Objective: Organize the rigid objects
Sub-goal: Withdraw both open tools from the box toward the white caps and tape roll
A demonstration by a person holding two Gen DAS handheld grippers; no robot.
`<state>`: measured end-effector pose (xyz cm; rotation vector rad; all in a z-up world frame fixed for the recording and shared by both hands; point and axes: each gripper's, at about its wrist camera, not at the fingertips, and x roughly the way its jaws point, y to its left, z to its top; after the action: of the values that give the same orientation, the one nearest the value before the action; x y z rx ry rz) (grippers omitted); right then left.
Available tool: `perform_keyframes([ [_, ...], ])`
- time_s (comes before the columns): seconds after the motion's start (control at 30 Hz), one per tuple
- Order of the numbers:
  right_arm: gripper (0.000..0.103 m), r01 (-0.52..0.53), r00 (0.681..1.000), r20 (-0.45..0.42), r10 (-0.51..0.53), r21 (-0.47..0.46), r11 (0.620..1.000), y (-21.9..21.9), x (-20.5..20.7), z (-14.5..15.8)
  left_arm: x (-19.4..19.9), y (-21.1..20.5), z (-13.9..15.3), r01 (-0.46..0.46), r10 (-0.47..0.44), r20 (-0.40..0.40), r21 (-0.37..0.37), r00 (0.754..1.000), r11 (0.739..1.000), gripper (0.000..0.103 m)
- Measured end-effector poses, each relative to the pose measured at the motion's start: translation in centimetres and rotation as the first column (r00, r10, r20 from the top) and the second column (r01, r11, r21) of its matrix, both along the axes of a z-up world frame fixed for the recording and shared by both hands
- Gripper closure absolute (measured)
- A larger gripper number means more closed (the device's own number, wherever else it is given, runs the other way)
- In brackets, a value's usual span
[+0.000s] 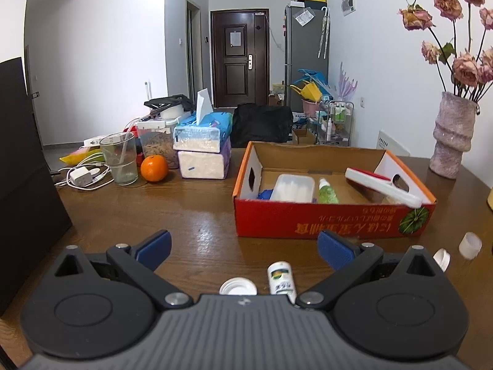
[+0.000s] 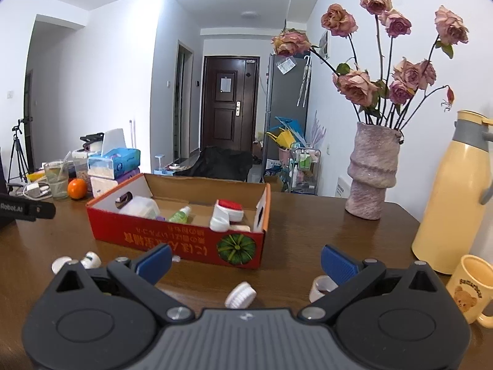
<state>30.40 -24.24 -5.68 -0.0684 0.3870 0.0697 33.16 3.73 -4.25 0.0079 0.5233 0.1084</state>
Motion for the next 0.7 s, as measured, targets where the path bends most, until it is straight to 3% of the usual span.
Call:
perform_keyframes([
  [0.7, 0.000, 0.032, 0.994, -0.103, -0.028, 0.035, 0.999, -4.3, -4.2, -4.9, -4.3, 3.2, -5.0, -0.027, 0.024, -0.105, -0.025, 0.994, 0.999, 0.000],
])
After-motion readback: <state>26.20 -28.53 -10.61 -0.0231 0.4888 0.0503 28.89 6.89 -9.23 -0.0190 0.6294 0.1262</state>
